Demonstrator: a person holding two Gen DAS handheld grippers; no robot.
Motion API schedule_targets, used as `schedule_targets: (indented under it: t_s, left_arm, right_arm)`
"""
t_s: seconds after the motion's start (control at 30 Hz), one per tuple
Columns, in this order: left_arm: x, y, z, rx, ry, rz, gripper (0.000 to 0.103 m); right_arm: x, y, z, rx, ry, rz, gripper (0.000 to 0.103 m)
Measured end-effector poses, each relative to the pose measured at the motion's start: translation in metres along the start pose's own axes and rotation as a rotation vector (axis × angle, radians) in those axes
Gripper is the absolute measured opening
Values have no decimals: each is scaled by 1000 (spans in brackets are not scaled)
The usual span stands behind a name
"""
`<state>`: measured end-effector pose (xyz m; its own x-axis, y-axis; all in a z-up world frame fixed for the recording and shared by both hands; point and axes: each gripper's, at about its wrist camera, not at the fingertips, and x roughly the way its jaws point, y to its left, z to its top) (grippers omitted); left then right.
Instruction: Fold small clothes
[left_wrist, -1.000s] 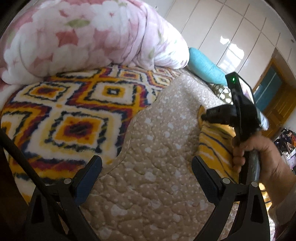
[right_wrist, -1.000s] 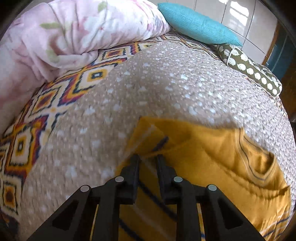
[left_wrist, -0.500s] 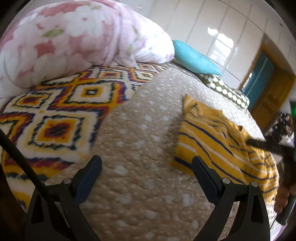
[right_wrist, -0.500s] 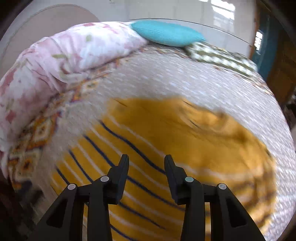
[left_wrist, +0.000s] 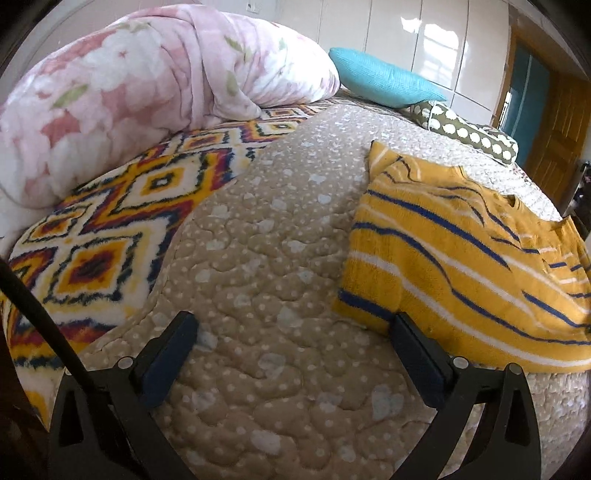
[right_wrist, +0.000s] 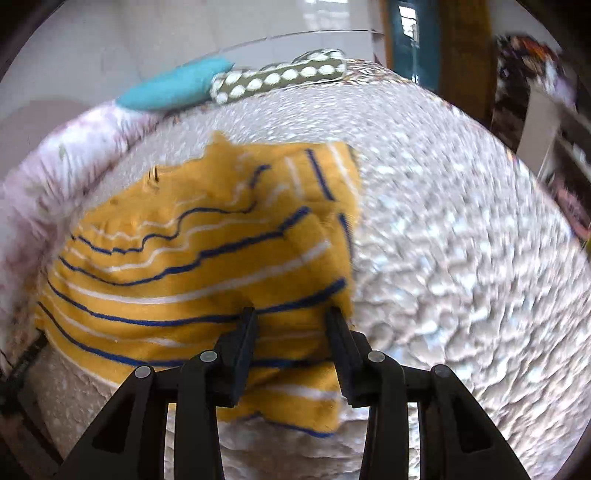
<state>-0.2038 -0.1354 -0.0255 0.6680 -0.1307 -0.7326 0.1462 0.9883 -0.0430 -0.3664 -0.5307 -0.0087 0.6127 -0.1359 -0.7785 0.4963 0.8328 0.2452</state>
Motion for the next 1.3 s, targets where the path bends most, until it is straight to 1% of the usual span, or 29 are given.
schedule_targets:
  t_s: [0.07, 0.17, 0.27, 0.33, 0.57, 0.73, 0.83, 0.9, 0.93, 0.97, 1.0, 1.07, 1.1, 1.13, 1.2, 1.27, 1.3]
  left_arm:
    - [-1, 2, 0, -7, -9, -7, 103]
    - [-3, 4, -2, -10, -19, -14, 103]
    - [-4, 3, -3, -11, -26, -16, 103]
    - [-4, 3, -3, -11, -25, -15, 103]
    - [-5, 0, -3, -3, -30, 9, 103]
    - [-5, 0, -2, -3, -30, 13, 103]
    - [-4, -1, -1, -1, -21, 19, 103]
    - [-4, -2, -1, 3, -18, 22, 103]
    - [-4, -2, -1, 4, -17, 22, 103]
    - [-4, -2, -1, 4, -17, 22, 103]
    - [-4, -1, -1, 5, -16, 22, 103]
    - [-3, -2, 0, 7, -10, 27, 103]
    - [-3, -3, 0, 10, -6, 32, 103]
    - [-2, -3, 0, 15, -2, 39, 103]
    - [-2, -4, 1, 18, -1, 43, 103]
    - [-2, -4, 0, 16, -2, 40, 103]
    - [-2, -4, 1, 16, -3, 37, 103]
  right_arm:
    - [0, -10, -8, 40, -44, 48, 42]
    - [1, -12, -16, 63, -100, 73, 43]
    - [-1, -15, -18, 78, -110, 111, 47]
    - [-3, -19, -24, 95, -119, 144, 48]
    - [-2, -32, -24, 174, -146, 241, 48]
    - [-2, -36, -24, 201, -151, 273, 48]
    - [-1, -36, -23, 206, -147, 274, 48]
    - [-2, -34, -21, 203, -127, 263, 48]
    - [-4, -31, -18, 192, -100, 240, 48]
    - [-11, -26, -13, 175, -75, 198, 48]
    - [-22, -20, -9, 161, -87, 158, 49]
    - [-52, -2, -3, 107, -193, 84, 60]
    - [-61, 9, 4, 73, -226, 80, 60]
    - [-63, 19, 12, 42, -238, 85, 60]
    - [-51, 38, 31, -4, -220, 108, 60]
    - [-27, 48, 50, -33, -172, 130, 60]
    - [-13, 54, 59, -48, -148, 125, 60]
